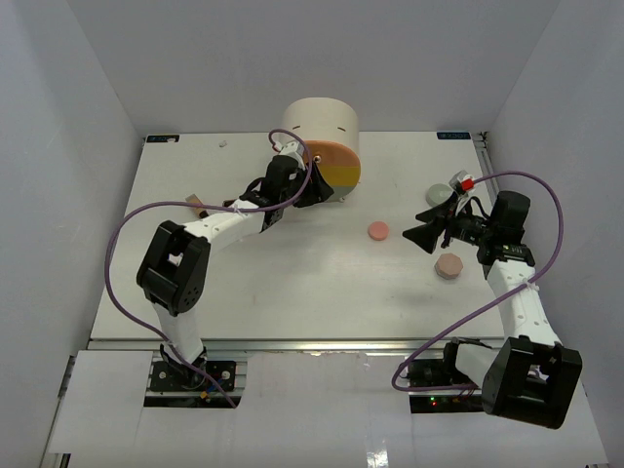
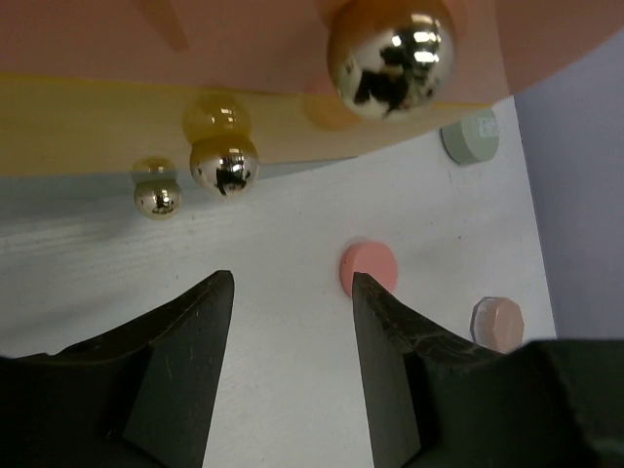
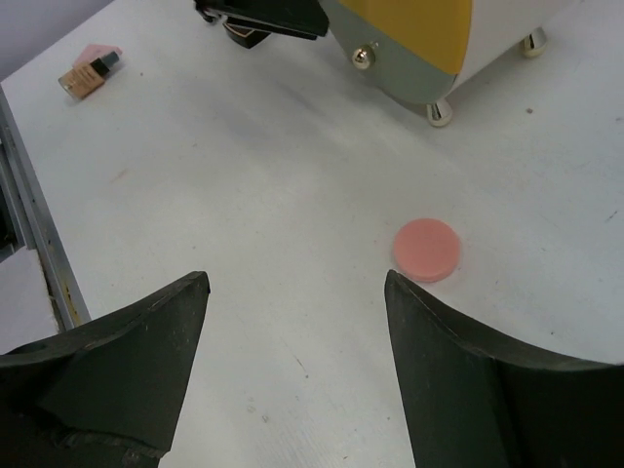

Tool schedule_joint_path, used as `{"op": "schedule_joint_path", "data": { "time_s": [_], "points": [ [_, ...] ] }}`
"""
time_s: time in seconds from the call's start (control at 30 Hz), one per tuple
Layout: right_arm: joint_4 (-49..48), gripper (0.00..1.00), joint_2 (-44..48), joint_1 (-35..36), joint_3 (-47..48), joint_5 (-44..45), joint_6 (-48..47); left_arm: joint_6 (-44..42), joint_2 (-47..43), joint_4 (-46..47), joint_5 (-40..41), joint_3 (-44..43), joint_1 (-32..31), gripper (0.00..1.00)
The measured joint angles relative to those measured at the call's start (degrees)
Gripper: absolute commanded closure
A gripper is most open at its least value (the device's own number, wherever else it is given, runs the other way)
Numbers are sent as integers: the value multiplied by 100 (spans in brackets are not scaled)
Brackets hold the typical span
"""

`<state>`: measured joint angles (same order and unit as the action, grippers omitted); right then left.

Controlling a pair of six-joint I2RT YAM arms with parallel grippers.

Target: Organize the makeup

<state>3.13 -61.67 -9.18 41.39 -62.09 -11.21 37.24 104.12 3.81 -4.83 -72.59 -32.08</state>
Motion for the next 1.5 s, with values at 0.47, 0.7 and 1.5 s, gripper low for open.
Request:
{"op": "schedule_joint_path", "data": {
  "time_s": [0.47, 0.7, 1.5],
  "points": [
    [-512, 25, 132, -238, -74, -896, 198, -149, 633, -545, 917, -969, -28, 48],
    [-516, 25, 132, -309, -77, -1021, 226, -234, 635, -616, 1182, -969, -26, 47],
    [-567, 25, 132, -533, -111, -1199, 252, -397, 425, -235, 1233, -533, -33, 87]
  ]
}}
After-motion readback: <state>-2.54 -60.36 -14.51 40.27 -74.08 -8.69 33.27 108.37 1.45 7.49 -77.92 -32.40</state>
